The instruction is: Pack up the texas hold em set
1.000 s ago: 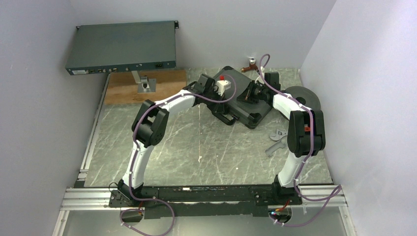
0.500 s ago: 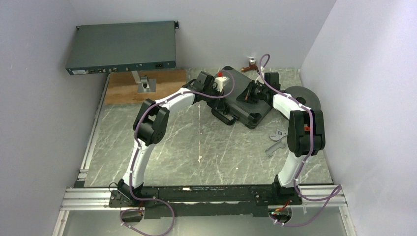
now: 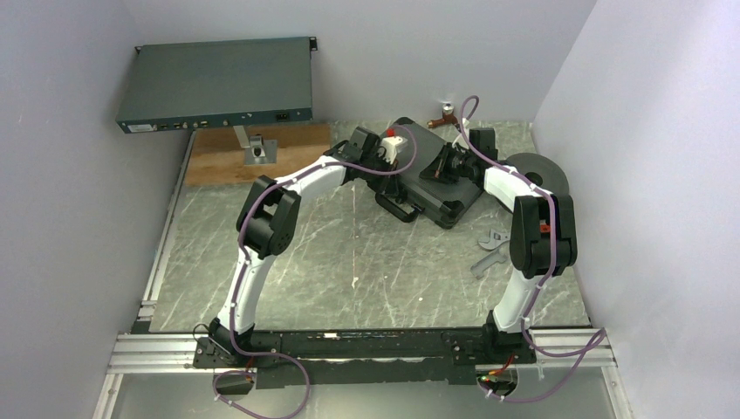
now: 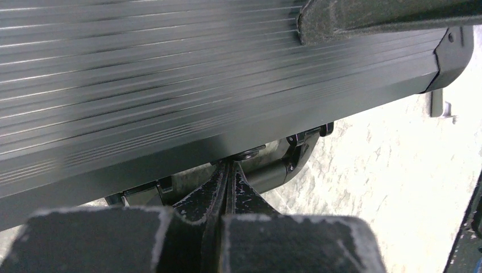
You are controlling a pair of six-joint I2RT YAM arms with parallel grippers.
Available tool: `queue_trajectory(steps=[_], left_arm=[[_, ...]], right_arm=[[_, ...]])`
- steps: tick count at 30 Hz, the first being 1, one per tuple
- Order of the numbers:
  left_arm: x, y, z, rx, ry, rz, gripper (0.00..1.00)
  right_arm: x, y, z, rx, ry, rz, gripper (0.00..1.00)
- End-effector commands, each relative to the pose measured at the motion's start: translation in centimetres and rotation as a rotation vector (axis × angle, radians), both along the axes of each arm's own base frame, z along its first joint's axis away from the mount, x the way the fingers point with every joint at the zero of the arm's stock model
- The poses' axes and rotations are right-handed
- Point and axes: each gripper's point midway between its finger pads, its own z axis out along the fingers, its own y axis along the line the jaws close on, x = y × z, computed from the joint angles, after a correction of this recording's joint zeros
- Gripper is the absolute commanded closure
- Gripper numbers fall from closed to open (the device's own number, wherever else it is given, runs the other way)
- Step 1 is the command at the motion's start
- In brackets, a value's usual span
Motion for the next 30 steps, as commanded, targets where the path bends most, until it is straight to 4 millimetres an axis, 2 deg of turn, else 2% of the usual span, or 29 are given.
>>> queue_trajectory(steps=[1,6,11,21,26,30], left_arm=[[0.4,0.4,-2.1,0.085,-0.064,-0.018,0.99],[-0.7,0.8,-3.8,0.131,-0.055,-0.012,1.0],[-0.8,1.1,-4.9,0.185,-0.066,0.044,1.0],[-0.9,1.2,-4.6,0.262,-0.167,0.106,1.0],[0.3,1.6,-4.9,0.356,-0.222,0.194,1.0],[0.3,1.9,-4.6,0.354,-0.256,0.217,1.0]], right_arm=[[-5.3,-2.2,-9.1,-0.152,0.318,-0.039,1.0],[-5.2,-2.2,-9.1,-0.15,0.318,-0.038,1.0],[-5.2,-2.2,-9.0,-0.148,0.316,-0.036,1.0],[-5.2,-2.2,-8.9,-0.149,0.315,-0.034,1.0],[-5.2,-2.2,-9.0,-0.146,0.315,-0.035,1.0],[-5.3,-2.2,-8.9,-0.148,0.313,-0.034,1.0]])
